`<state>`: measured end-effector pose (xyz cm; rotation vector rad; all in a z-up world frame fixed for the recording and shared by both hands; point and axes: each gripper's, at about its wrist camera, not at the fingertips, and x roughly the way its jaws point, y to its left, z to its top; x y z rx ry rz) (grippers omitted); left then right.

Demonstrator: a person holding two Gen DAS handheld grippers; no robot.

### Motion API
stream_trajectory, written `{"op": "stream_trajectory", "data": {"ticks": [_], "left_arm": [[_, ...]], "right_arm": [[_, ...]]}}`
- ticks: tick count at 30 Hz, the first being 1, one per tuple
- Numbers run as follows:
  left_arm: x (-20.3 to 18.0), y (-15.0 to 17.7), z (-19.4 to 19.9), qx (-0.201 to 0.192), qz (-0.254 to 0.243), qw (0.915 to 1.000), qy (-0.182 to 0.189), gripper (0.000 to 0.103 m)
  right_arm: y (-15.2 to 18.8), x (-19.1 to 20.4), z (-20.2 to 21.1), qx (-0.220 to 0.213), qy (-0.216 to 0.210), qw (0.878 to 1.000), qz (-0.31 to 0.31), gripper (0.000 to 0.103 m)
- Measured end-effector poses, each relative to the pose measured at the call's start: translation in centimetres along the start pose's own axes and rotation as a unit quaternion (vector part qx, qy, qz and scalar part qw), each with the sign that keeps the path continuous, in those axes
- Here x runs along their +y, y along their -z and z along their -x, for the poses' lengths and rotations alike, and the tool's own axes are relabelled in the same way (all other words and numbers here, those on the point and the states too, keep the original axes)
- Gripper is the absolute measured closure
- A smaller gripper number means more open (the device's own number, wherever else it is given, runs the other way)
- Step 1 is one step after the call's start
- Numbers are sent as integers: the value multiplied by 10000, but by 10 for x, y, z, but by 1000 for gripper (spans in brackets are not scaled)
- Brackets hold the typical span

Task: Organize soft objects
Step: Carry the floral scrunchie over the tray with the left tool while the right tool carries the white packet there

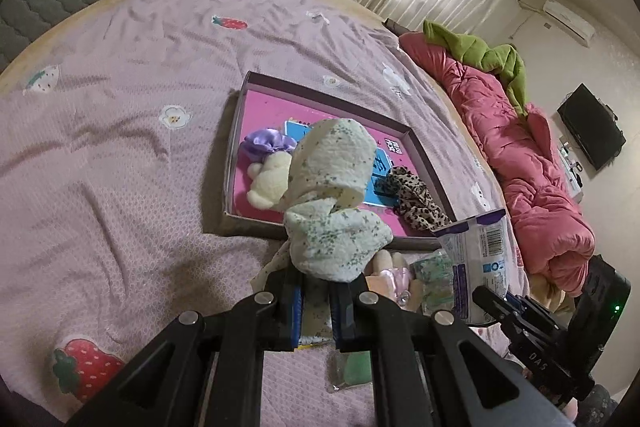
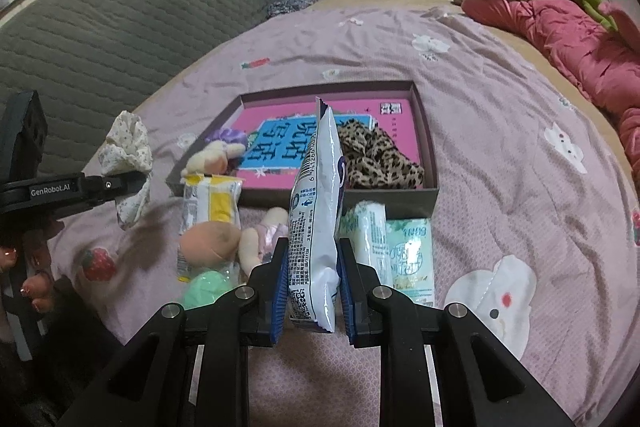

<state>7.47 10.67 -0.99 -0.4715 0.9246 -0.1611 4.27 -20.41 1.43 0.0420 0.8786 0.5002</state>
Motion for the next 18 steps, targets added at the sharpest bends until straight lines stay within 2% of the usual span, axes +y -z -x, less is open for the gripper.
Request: {"op": "stream_trajectory", "data": {"ticks": [18], "left_arm": [[-53,-8,26,-184,-733,9966,-321,92]], "right_arm": [[-24,15,28,-452,-18,9989,158,80]]}}
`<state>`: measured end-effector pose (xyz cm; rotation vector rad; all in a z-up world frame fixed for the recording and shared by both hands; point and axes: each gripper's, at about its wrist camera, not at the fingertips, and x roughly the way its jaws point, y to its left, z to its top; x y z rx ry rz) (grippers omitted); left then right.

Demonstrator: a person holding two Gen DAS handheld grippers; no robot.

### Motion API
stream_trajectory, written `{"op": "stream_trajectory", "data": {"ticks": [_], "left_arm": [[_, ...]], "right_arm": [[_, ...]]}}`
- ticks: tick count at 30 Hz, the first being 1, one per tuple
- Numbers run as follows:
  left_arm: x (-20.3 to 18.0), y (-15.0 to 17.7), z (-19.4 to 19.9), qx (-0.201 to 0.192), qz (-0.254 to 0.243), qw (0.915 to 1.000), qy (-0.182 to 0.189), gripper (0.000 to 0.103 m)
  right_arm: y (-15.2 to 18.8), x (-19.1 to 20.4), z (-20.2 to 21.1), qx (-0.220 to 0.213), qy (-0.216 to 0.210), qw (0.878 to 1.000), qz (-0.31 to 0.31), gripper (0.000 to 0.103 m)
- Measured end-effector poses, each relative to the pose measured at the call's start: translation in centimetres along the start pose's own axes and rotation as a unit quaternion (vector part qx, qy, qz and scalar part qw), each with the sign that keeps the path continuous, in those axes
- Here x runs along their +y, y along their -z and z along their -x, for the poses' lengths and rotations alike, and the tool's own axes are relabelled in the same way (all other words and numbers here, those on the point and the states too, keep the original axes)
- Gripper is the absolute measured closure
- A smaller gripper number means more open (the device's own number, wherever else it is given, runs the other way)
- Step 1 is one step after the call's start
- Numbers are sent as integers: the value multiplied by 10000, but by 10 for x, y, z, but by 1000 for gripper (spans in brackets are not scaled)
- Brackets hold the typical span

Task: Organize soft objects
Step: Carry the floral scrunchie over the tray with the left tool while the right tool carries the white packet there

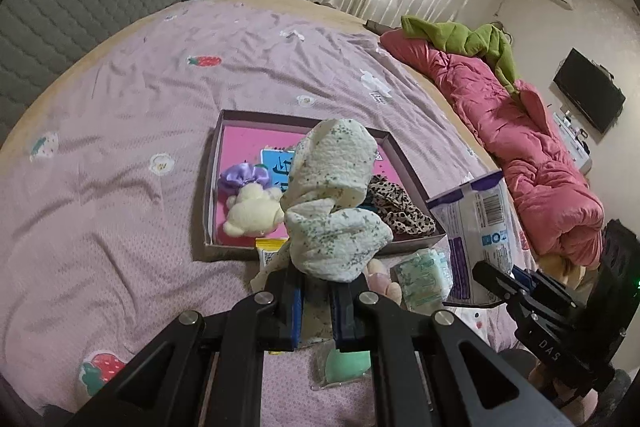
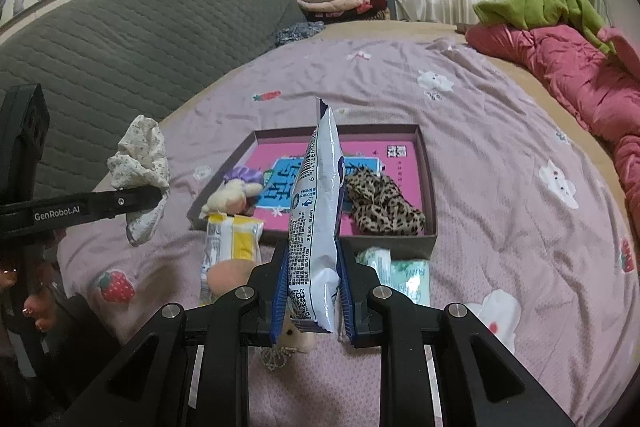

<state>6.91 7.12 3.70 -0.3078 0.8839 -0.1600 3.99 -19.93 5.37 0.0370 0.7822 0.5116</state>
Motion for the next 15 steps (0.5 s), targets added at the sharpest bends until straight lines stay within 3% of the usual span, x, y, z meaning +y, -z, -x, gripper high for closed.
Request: {"op": "stream_trajectory", "data": {"ticks": [15], "left_arm": [[-16,-5,-2,54,-113,9999,26,92]], "right_arm": [[-13,2,8,-168,0,9999,21,80]]}}
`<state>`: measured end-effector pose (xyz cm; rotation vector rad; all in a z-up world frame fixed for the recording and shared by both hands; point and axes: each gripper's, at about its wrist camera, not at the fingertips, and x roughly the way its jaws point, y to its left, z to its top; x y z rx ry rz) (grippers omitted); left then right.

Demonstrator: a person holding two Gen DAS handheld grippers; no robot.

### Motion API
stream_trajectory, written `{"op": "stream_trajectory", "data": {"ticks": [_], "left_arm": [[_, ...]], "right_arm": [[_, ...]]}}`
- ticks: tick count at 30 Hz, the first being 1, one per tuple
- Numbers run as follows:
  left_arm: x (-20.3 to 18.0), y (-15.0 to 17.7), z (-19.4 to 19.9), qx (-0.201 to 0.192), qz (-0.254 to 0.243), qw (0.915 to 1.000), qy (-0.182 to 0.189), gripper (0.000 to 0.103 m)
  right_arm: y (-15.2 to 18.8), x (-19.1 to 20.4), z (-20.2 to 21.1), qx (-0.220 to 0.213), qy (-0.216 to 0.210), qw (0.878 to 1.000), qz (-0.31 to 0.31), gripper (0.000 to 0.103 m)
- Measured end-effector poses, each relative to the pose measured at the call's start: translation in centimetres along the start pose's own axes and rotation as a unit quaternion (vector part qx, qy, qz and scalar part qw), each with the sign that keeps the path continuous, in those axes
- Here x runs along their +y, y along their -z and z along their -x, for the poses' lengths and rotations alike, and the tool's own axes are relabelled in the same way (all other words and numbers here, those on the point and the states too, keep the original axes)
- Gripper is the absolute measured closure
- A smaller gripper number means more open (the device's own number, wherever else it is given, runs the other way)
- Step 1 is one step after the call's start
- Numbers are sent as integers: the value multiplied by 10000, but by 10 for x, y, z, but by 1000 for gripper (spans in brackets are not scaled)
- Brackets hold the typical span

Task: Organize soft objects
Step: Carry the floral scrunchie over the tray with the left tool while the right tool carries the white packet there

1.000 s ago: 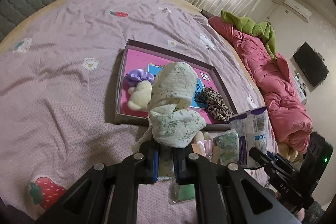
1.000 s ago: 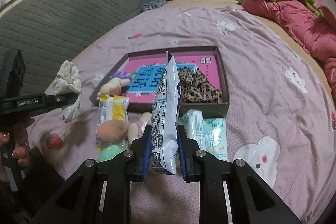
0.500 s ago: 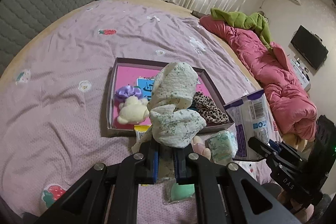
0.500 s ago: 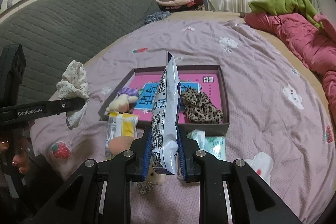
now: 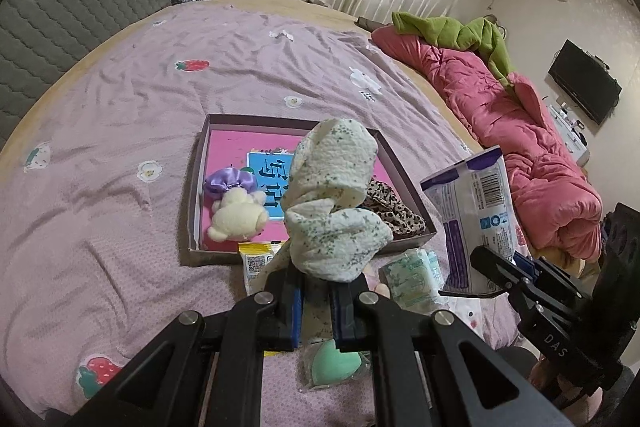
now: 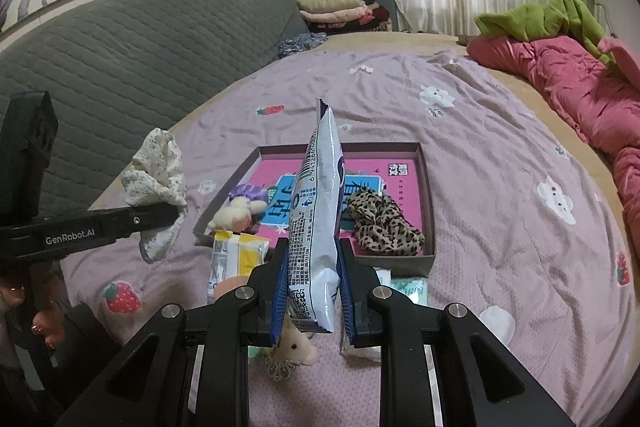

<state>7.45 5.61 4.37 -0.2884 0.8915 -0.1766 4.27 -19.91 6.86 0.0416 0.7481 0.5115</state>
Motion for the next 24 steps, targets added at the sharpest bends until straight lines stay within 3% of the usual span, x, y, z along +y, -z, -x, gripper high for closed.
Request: {"op": "stream_trajectory", "data": {"ticks": [24], "left_arm": [[-10,-28,-35,159,-72,9997,-173,92]], "right_arm": [[-33,0,-25,-120,-20,9999,-21,80]]}}
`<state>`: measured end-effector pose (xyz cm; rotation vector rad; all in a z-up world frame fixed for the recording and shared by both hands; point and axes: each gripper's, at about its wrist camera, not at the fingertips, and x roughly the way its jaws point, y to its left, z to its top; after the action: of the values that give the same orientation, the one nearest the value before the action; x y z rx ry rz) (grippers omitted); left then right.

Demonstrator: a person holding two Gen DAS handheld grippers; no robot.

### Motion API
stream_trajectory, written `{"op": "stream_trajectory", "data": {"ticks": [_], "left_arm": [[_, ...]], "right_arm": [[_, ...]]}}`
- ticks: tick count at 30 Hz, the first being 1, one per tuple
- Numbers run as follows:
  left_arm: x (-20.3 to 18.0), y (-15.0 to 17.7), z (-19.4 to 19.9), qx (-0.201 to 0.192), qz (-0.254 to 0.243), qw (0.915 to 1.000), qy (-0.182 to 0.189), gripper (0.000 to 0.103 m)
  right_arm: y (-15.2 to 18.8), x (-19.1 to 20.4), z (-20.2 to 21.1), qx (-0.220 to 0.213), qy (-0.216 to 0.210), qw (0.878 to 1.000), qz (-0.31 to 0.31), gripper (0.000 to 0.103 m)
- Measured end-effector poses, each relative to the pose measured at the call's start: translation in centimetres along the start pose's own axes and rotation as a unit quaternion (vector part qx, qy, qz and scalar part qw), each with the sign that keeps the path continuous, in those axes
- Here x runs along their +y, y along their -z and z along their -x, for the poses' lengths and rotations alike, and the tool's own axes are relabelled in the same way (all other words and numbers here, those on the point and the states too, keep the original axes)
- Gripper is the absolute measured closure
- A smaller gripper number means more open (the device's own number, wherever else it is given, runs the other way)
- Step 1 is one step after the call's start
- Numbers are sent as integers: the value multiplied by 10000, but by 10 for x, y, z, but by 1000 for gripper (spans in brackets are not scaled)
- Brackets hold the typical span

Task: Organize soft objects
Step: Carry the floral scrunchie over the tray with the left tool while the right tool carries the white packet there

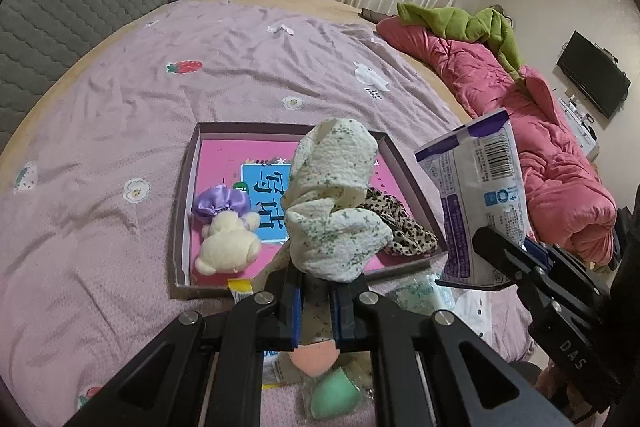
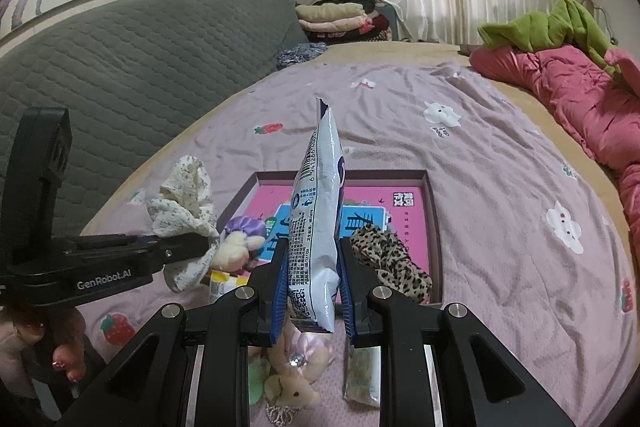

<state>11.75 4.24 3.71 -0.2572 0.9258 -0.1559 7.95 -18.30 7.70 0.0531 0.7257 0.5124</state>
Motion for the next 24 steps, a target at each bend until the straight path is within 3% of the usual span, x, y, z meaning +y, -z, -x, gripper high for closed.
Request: {"op": "stream_trajectory", "data": {"ticks": [24], "left_arm": [[7,-19,-69,338,74,9994,35,92]], "right_arm": [[-7,-31,-47,247,194,9987,-414,80]]}}
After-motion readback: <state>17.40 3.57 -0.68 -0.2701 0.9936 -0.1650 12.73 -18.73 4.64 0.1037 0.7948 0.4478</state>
